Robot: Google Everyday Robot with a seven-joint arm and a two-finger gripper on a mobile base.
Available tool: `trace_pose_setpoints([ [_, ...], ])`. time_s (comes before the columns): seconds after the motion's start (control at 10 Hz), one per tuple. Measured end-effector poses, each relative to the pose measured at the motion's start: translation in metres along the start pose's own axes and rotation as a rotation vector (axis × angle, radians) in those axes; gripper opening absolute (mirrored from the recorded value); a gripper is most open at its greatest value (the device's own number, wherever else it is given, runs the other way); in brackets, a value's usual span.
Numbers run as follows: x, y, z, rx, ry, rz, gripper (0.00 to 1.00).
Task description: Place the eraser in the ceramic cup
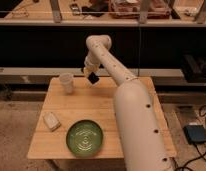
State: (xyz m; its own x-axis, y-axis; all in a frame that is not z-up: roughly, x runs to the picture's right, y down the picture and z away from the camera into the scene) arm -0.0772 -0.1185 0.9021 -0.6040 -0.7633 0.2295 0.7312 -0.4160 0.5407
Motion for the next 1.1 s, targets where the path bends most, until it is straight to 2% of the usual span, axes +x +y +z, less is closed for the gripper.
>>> trace_pose_setpoints([
  [0.1, 0.012, -0.006, -0.016, 0.031, 0.017, -0.033, 0.0],
  [0.4, 0.028, -0.029, -0.035, 0.113, 0.027, -0.113, 0.0],
  [0.6, 0.038, -0.05, -0.024, 0.136, 0.022, -0.173, 0.0],
  [0.7, 0.049, -0.064, -0.013, 0.135, 0.025, -0.212, 0.0],
  [0.8, 0.057, -0.069, -0.004, 0.116, 0.031, -0.237, 0.0],
  [1.1, 0.084, -0.068, 0.023, -0.008, 0.07, -0.295, 0.0],
])
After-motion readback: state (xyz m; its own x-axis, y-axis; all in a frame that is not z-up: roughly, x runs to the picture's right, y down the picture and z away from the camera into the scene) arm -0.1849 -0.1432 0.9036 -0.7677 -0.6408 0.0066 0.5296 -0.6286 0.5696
